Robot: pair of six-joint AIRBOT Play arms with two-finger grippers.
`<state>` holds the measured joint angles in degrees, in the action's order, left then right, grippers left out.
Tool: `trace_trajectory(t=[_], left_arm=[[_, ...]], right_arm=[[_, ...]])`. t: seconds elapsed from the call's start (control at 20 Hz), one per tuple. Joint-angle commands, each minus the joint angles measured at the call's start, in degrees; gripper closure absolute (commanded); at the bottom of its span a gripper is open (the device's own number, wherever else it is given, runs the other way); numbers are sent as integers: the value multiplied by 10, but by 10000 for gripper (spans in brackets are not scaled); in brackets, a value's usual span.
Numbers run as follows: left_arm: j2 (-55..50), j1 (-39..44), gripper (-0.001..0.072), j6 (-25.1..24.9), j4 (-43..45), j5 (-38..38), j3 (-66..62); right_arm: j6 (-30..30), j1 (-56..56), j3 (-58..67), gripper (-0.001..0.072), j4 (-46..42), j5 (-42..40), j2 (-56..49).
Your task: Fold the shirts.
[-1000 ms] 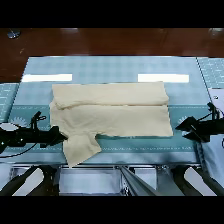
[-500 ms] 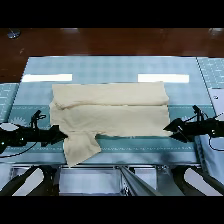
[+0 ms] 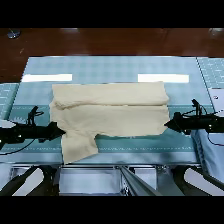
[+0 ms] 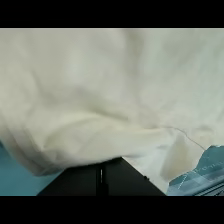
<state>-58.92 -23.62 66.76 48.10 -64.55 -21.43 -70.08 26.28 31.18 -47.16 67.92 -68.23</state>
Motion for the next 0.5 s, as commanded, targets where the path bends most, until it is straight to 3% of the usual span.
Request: trace_trajectory(t=[0.0,0.25,0.45], left_arm=[[1,-1,676,-3,-2,-20,-49],[-51,7,676,-3,-60,7,-141],[-144,27,676,13,-61,11,-275]], right_arm=[[12,0,45,692,8,42,-2],[-3,-38,135,692,8,22,-5],[-50,-69,238,691,1,14,-74]])
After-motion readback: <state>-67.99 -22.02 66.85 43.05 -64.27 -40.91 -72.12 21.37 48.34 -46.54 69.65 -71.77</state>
